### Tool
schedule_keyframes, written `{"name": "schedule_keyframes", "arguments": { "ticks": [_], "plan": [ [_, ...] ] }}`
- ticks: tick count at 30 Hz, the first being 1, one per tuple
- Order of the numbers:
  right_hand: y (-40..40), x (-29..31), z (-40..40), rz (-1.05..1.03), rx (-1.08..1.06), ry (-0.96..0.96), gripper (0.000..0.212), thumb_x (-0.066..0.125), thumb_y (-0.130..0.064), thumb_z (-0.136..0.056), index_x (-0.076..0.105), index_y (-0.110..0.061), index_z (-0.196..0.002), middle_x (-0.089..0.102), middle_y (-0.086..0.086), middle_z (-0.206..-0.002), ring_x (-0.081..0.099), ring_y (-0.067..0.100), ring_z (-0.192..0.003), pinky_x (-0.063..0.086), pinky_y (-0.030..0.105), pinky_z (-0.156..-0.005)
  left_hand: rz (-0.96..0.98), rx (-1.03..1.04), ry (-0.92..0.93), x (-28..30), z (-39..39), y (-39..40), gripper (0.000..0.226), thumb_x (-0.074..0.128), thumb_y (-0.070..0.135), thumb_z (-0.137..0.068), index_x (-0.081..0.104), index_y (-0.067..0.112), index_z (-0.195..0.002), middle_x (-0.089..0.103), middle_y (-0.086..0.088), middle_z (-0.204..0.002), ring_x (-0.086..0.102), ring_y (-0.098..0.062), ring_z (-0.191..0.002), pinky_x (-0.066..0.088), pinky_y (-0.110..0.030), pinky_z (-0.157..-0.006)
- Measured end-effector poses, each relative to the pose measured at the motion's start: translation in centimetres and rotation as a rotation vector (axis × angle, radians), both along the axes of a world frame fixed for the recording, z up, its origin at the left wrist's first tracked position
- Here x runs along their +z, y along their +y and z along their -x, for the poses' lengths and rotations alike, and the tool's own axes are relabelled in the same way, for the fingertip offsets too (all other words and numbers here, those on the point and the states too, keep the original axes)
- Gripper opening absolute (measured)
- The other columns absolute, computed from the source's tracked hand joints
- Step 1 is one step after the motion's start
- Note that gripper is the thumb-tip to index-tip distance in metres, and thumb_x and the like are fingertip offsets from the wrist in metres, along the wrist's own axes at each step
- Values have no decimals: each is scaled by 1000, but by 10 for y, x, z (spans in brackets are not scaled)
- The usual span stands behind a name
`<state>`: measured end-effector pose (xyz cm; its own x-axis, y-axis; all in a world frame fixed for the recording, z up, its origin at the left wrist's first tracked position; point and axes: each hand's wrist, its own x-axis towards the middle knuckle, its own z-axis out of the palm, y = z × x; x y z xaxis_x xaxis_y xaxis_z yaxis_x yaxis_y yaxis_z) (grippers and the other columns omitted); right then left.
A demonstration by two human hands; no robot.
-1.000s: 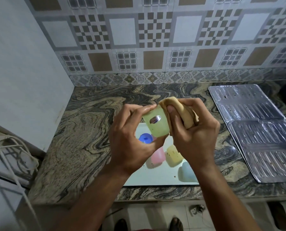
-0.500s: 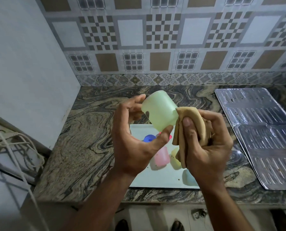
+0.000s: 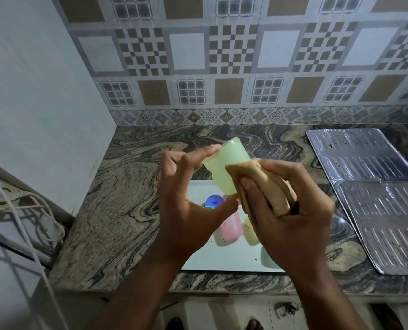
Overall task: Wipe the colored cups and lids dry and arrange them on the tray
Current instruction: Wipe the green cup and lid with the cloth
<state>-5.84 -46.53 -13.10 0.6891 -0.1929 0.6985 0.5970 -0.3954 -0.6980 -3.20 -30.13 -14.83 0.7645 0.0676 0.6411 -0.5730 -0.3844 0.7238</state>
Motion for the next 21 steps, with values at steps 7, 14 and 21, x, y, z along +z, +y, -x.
{"name": "schedule_keyframes", "arguments": {
  "ticks": [7,14,21],
  "plan": [
    [-1,19,-24,-146,-13,94,9,80,-16,-96,72,-17,-99,76,-12,-91,71,0,-79,53,19,-71,71,-89,-79,-5,3,-1,70,96,23,-72,60,19,-132,51,-13,-116,60,-50,-112,53,-65,-96],
    [-1,3,-3,-303,105,51,15,75,-14,-98,64,-22,-104,71,-10,-94,68,5,-75,54,21,-69,374,-48,37,0,0,-8,69,90,13,-68,49,24,-123,55,-12,-124,63,-33,-117,56,-60,-99],
    [7,-4,4,-230,91,-2,21,78,-15,-97,65,-24,-111,73,-30,-105,74,-2,-83,57,16,-72,430,-171,196,-4,2,-12,83,91,-5,-68,45,15,-134,60,-28,-134,65,-39,-123,56,-47,-101]
  ]
}}
